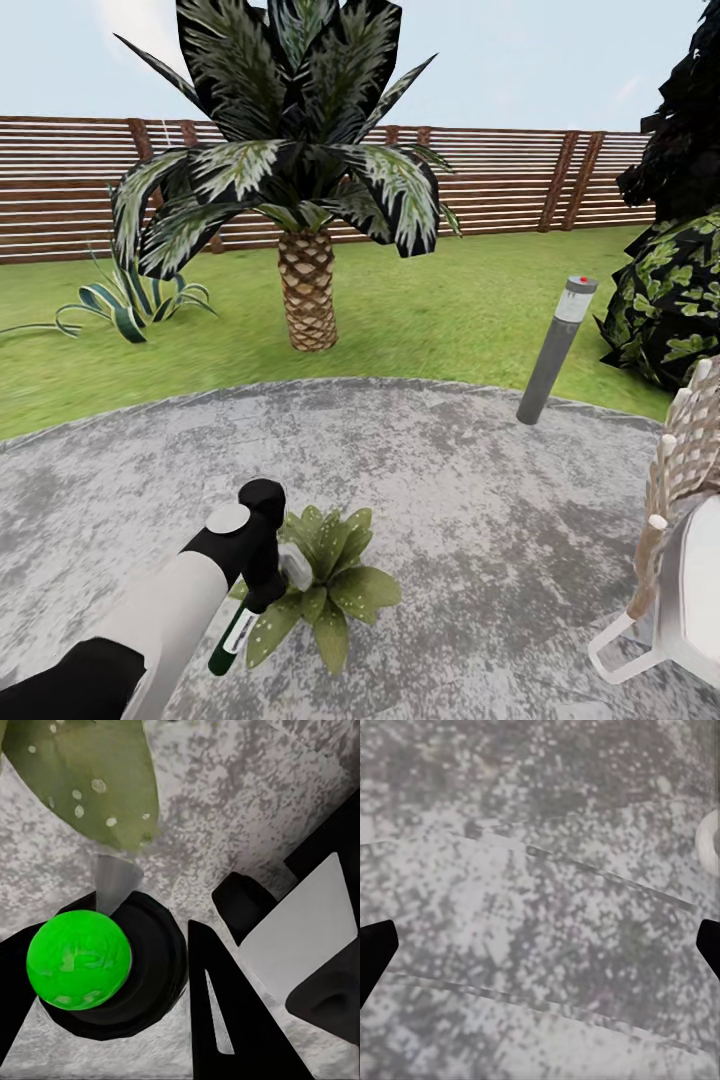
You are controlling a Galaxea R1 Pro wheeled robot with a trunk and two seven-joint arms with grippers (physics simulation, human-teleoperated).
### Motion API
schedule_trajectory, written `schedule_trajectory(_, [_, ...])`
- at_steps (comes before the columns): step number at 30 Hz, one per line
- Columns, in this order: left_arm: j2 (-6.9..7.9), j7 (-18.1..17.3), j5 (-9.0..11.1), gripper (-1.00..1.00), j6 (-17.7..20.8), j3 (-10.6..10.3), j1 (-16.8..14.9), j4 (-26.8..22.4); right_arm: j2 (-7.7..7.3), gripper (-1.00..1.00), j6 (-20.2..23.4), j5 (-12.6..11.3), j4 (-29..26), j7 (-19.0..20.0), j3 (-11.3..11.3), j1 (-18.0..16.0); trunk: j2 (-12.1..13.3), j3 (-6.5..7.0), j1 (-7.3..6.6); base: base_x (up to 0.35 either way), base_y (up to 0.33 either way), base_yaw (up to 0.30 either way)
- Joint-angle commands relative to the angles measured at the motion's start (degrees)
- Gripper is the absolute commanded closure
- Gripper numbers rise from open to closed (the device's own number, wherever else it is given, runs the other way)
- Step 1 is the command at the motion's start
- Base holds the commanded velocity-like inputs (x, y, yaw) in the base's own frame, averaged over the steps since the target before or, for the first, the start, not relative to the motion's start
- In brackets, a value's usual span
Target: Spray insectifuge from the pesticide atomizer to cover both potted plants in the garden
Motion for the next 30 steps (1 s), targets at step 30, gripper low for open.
schedule_trajectory(30, [0.31, 9.93, 11.01, 1.00, 0.89, 6.47, 8.22, 0.45, -0.24, -1.00, -0.14, -0.26, 0.03, -0.21, 0.40, -0.03, -0.02, -0.04, -0.01, -0.080, -0.042, 0.039])
